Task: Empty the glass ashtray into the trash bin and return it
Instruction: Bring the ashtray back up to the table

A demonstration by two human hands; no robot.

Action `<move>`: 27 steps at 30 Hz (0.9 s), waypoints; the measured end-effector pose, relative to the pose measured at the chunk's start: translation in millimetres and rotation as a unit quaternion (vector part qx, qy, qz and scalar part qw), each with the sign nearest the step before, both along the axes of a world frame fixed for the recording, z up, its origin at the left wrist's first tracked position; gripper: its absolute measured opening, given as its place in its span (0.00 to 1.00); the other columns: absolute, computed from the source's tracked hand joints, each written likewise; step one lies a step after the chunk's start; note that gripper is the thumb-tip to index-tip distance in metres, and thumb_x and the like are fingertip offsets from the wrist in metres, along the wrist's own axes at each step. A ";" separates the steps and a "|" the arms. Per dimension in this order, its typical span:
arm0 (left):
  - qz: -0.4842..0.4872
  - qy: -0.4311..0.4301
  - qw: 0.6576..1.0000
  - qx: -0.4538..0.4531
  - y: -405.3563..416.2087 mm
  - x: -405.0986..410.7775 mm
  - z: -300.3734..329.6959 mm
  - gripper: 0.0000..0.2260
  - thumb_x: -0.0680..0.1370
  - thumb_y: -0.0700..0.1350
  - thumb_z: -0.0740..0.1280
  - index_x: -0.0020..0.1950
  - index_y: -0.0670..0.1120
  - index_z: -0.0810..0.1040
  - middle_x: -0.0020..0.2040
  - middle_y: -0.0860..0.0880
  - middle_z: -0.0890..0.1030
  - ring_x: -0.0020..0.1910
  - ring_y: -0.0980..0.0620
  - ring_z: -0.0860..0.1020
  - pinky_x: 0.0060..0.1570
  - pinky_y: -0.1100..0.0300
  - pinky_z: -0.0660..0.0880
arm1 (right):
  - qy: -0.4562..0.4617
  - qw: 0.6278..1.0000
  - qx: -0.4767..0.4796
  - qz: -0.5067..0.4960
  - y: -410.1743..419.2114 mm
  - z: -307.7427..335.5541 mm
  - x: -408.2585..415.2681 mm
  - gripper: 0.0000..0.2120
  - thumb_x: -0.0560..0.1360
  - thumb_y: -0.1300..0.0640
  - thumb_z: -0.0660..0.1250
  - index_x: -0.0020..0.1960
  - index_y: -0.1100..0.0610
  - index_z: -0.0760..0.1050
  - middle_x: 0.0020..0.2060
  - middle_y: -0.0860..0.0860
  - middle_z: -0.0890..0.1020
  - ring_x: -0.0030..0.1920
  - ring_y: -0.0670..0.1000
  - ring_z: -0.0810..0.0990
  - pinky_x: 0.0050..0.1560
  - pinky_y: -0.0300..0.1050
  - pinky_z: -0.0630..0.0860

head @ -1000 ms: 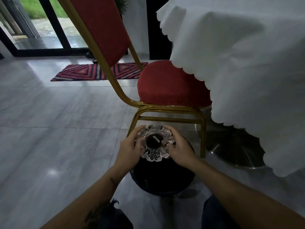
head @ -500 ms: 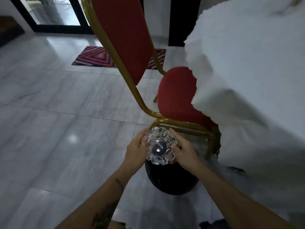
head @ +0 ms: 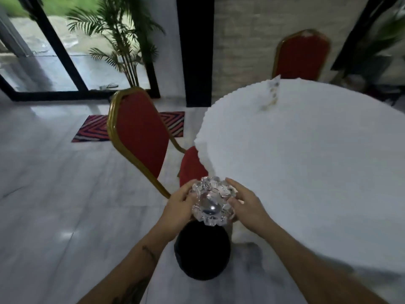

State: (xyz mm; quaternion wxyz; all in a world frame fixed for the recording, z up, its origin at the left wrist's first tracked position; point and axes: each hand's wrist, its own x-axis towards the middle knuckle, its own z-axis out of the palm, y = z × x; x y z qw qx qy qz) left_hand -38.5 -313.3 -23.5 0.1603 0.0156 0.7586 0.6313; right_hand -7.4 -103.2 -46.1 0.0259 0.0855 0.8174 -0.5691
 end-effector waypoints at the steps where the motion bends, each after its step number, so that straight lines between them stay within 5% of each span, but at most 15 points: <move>1: -0.009 0.005 1.000 -0.001 17.2 -2.5 7.5 0.18 0.82 0.45 0.63 0.54 0.71 0.80 0.52 0.62 0.85 0.55 0.56 0.83 0.53 0.54 0.79 | 0.003 1.000 0.001 -0.014 15.8 8.6 4.2 0.27 0.78 0.66 0.62 0.73 0.47 0.71 0.57 0.50 0.82 0.45 0.50 0.83 0.53 0.52 0.82; 3: -0.026 -0.003 1.000 0.000 54.4 -5.0 17.7 0.16 0.81 0.46 0.63 0.59 0.68 0.79 0.56 0.59 0.85 0.58 0.53 0.82 0.59 0.49 0.78 | 0.003 0.999 0.009 -0.045 49.0 20.4 12.2 0.26 0.79 0.65 0.62 0.72 0.45 0.71 0.57 0.53 0.80 0.45 0.55 0.82 0.53 0.62 0.81; 7: -0.059 -0.021 0.998 -0.019 140.7 -8.0 25.1 0.18 0.75 0.49 0.62 0.50 0.76 0.77 0.47 0.61 0.86 0.51 0.55 0.83 0.52 0.54 0.80 | 0.002 0.996 0.008 -0.094 124.2 26.9 22.9 0.24 0.80 0.64 0.59 0.71 0.45 0.72 0.56 0.56 0.80 0.32 0.51 0.83 0.32 0.48 0.82; 11: -0.074 -0.049 0.996 -0.022 231.3 -8.0 18.5 0.19 0.80 0.43 0.62 0.52 0.70 0.79 0.52 0.52 0.86 0.51 0.48 0.84 0.52 0.45 0.83 | -0.024 0.991 0.021 -0.127 207.7 24.6 25.4 0.23 0.79 0.63 0.60 0.70 0.46 0.74 0.49 0.46 0.81 0.29 0.45 0.82 0.31 0.47 0.83; 15: -0.091 -0.059 0.993 -0.045 309.9 -5.7 3.0 0.13 0.79 0.43 0.64 0.58 0.59 0.81 0.50 0.52 0.86 0.50 0.48 0.85 0.52 0.43 0.83 | -0.044 0.989 0.052 -0.130 283.6 14.3 20.6 0.23 0.79 0.64 0.60 0.68 0.44 0.76 0.47 0.46 0.83 0.27 0.44 0.81 0.31 0.46 0.83; 20: -0.070 -0.063 0.992 -0.086 379.7 -7.1 -8.5 0.12 0.78 0.42 0.63 0.53 0.56 0.81 0.50 0.51 0.86 0.50 0.48 0.84 0.54 0.42 0.81 | -0.080 0.985 0.106 -0.111 345.0 0.7 10.2 0.25 0.78 0.65 0.60 0.72 0.47 0.73 0.58 0.52 0.82 0.50 0.56 0.83 0.52 0.48 0.79; 24: -0.071 -0.050 0.982 -0.165 413.1 -14.6 -14.0 0.20 0.74 0.36 0.59 0.56 0.58 0.79 0.49 0.52 0.85 0.48 0.48 0.83 0.52 0.49 0.82 | -0.091 0.978 0.151 -0.116 370.8 -12.5 -0.9 0.27 0.77 0.65 0.59 0.72 0.46 0.72 0.56 0.52 0.82 0.50 0.53 0.80 0.49 0.40 0.71; 27: -0.068 -0.031 0.976 -0.205 428.3 -19.7 -14.5 0.23 0.73 0.35 0.58 0.60 0.57 0.78 0.48 0.54 0.84 0.49 0.48 0.82 0.53 0.53 0.81 | -0.089 0.973 0.187 -0.104 381.5 -17.3 -9.4 0.28 0.77 0.65 0.59 0.74 0.47 0.70 0.59 0.54 0.81 0.56 0.57 0.79 0.55 0.45 0.74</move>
